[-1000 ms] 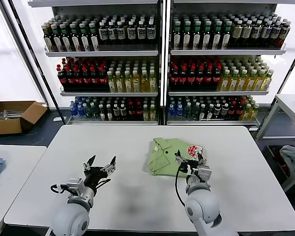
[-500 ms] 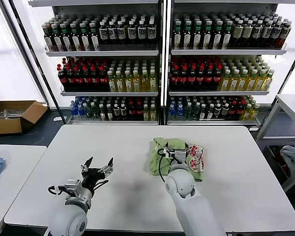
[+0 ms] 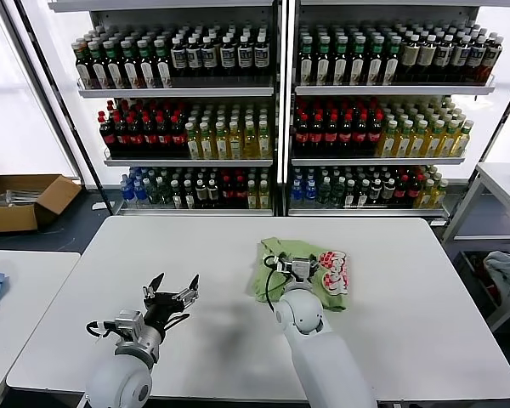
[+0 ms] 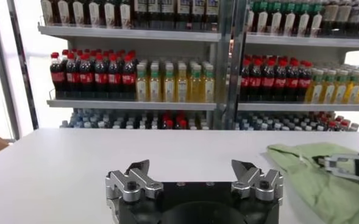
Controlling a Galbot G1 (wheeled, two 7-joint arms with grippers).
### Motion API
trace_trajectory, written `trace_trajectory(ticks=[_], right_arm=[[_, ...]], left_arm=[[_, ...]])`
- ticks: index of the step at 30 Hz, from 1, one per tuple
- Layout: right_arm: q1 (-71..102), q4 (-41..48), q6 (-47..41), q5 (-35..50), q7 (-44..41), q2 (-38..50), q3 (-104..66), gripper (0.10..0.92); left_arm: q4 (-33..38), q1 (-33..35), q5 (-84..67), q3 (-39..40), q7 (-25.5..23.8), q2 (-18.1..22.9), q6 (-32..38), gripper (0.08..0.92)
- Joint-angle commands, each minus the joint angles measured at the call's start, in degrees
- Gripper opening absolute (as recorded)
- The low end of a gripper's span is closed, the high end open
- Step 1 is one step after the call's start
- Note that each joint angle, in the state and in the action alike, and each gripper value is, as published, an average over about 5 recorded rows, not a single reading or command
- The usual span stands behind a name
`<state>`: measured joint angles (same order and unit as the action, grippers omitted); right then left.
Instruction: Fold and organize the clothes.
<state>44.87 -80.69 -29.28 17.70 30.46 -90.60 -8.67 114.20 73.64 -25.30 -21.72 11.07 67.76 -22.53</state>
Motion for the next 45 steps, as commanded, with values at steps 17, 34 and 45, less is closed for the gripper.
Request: trace_trajectory(ticks=[17,34,45], right_arm=[[2.0,-8.3,-3.1,6.6,-8.9,11.5,9.8,0.823],[9.6,-14.7,4.0,-6.1,-7.2,5.0,-4.1,0.823],[10.9,-9.6,5.4,-2.8,-5.9,2.7,-5.8,0.823]], left_arm=[[2.5,1.1,-0.1,-0.9,0.3,-0.1,-0.7,0.823],[2.4,1.9,0.5,0.0,-0.1,1.1,-0.5,0.823],[2.2,2.3,0.6,0.2,-0.2,0.9,-0.5,0.823]])
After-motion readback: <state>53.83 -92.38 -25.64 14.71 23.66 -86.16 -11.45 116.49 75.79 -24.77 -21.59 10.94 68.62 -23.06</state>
